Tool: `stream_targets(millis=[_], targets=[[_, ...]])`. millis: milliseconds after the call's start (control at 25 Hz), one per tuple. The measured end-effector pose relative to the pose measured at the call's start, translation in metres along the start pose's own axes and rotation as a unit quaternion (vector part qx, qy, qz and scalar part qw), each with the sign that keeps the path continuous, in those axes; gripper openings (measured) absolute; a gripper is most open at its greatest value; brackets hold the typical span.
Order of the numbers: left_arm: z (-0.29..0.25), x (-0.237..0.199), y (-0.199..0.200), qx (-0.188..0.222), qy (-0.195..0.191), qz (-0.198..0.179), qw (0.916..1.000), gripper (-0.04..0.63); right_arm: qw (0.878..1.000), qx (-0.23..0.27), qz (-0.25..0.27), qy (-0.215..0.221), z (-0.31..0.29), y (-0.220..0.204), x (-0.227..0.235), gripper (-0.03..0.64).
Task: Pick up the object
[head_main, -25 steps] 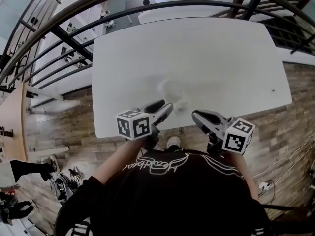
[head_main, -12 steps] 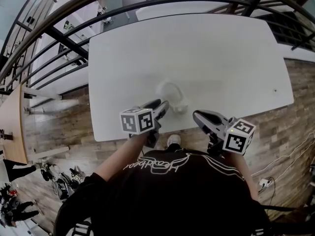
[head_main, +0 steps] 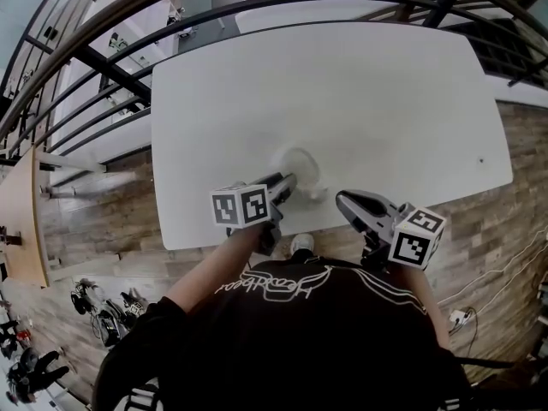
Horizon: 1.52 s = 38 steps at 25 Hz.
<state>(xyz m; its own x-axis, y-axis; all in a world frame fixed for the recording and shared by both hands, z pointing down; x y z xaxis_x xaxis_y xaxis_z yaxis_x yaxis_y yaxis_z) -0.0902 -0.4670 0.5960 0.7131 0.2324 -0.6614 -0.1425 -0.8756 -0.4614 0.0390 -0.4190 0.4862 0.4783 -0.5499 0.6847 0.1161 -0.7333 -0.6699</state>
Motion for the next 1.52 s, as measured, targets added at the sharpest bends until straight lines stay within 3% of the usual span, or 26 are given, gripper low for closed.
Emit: stream_targets(millis=[920,1520], targets=[[-0.005,0.003,0.006,0.015,-0.008,0.025,0.9995,0.115,1.000,0.003,-0.003,-0.005,0.002,0.005,0.008,0.021],[0.016,0.029,0.018,0.051,-0.021,0.013,0.9984,0.112,1.000,0.017,0.001,-0.014,0.022,0.004,-0.004,0.021]])
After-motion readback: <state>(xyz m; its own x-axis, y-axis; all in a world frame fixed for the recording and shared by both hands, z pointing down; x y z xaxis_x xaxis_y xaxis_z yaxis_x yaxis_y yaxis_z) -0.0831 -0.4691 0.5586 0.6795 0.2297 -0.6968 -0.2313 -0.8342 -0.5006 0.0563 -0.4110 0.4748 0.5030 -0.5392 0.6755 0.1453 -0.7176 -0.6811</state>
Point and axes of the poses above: the fingertips, and each gripper's own axes: z backward along the fingers, x to its right, y out of its top, the point moved 2 cm from there along z, backward along the fingers, and after that the axes turned 4 degrees about -x, right-handed, at the moved point
